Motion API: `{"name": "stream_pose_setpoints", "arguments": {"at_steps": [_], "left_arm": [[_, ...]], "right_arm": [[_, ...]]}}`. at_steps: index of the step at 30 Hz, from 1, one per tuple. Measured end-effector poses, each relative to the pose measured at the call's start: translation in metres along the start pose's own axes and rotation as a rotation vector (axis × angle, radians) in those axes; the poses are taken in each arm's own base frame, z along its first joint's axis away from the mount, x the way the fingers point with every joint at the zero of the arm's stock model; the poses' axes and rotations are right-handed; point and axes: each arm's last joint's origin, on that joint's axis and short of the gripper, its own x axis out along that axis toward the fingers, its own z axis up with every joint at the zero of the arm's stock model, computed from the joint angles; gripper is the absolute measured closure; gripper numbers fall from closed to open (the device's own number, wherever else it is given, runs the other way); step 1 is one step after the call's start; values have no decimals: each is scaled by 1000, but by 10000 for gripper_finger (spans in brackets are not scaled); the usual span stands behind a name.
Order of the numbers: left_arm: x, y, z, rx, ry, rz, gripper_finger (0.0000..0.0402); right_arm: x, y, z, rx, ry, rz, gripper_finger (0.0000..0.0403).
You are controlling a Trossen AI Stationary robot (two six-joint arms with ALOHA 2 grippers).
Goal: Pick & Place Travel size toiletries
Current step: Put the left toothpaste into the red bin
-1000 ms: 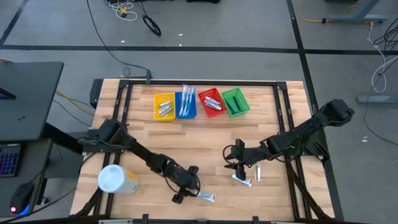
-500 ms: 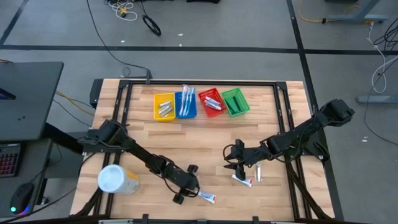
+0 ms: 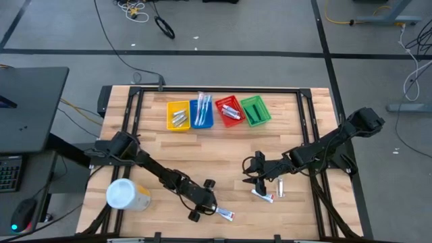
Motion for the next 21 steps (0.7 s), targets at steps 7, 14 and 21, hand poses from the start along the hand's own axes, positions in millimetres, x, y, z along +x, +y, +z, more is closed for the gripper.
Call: {"name": "stream_pose_setpoints", "arguments": {"at_steps": [7,14,21], "left_arm": [[0,0,1,7,-22,-14,261],[0,1,1,-28,-21,3,311],[0,7,2,-71,-29,55,324]], "right_arm": [[0,1,1,3,-12,8,220],[0,1,2,4,-17,13,220],[0,1,2,5,-15,17,220]]}}
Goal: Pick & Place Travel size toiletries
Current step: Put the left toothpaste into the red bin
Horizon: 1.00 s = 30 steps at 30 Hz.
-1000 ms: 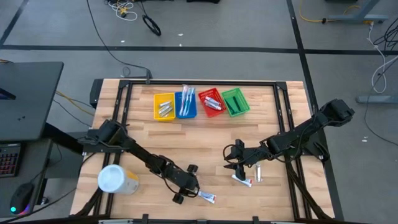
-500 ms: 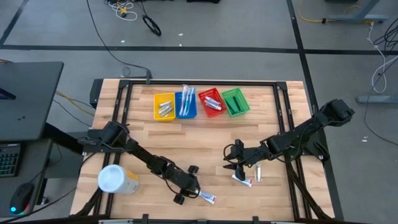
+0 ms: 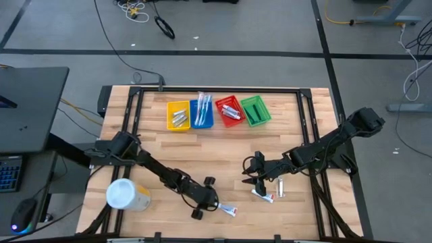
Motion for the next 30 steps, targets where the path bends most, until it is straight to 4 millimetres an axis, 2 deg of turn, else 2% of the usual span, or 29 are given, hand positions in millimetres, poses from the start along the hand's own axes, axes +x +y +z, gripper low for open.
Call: {"name": "stream_pose_setpoints", "arguments": {"at_steps": [5,9,19,23,30], "left_arm": [[-1,5,2,-4,-15,90,324],[-8,13,12,-9,-37,153,327],[-47,29,48,228,-68,475,327],[-51,31,51,303,-61,580,327],[-52,33,52,323,-55,655,327]], "right_arm": [[0,0,0,0,0,0,220],[0,0,-1,4,8,-3,220],[1,-9,-3,272,59,-48,220],[2,-10,6,308,-3,-14,220],[3,-13,13,326,-57,6,223]]}}
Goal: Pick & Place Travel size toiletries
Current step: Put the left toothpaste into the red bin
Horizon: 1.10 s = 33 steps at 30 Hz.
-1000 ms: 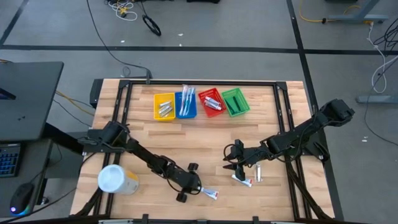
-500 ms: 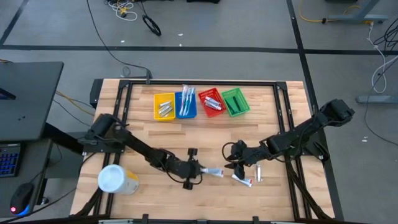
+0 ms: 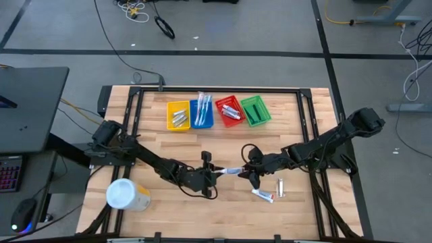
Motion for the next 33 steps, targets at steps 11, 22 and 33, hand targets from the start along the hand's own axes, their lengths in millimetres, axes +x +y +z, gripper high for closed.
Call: {"name": "stream_pose_setpoints", "arguments": {"at_steps": [11,22,33], "left_arm": [[-1,1,2,11,-14,30,327],[-1,0,2,19,-15,19,323],[0,0,2,-17,-17,15,295]], "right_arm": [[0,0,0,-34,0,3,311],[0,0,1,-93,-3,5,363],[0,0,1,-181,-3,0,397]]}}
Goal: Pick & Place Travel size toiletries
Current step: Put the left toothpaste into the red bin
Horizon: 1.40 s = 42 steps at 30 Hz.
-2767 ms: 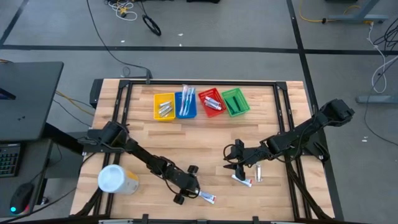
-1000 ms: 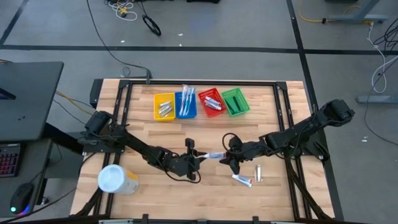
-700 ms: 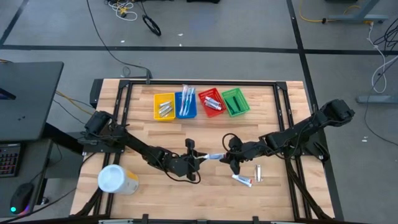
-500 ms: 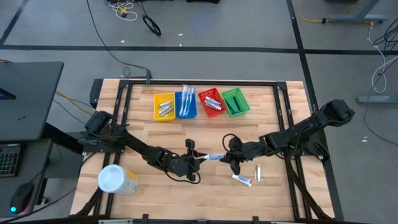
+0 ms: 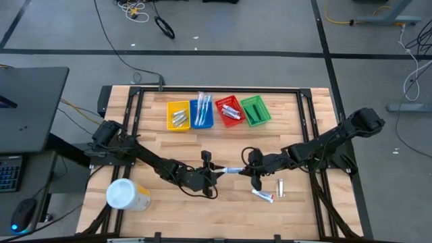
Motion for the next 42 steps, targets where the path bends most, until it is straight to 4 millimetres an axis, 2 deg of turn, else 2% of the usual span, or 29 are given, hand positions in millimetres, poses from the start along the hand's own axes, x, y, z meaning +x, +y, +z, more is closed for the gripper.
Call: {"name": "stream_pose_setpoints", "arguments": {"at_steps": [4,9,17,21,26,32,35,38,42], "left_arm": [[2,2,-1,-17,5,13,281],[7,10,-3,-35,28,65,244],[13,29,-8,-17,98,194,177],[5,54,-7,-18,178,274,157],[-7,92,-1,-145,196,130,153],[-18,137,1,-176,192,46,152],[-20,157,-1,-200,172,3,152],[-16,173,-4,-254,134,-104,152],[-6,184,-14,-301,106,-169,152]], "right_arm": [[0,0,0,-2,-3,-8,398],[0,-6,1,-3,-26,-85,399],[2,-27,9,10,-67,-257,399],[1,-47,21,-26,-141,-420,400],[-2,-88,45,-53,-197,-582,400],[-7,-129,67,-47,-242,-617,400],[-2,-142,72,-57,-258,-585,400],[9,-155,68,-71,-237,-613,400],[21,-172,63,-56,-239,-649,400]]}}
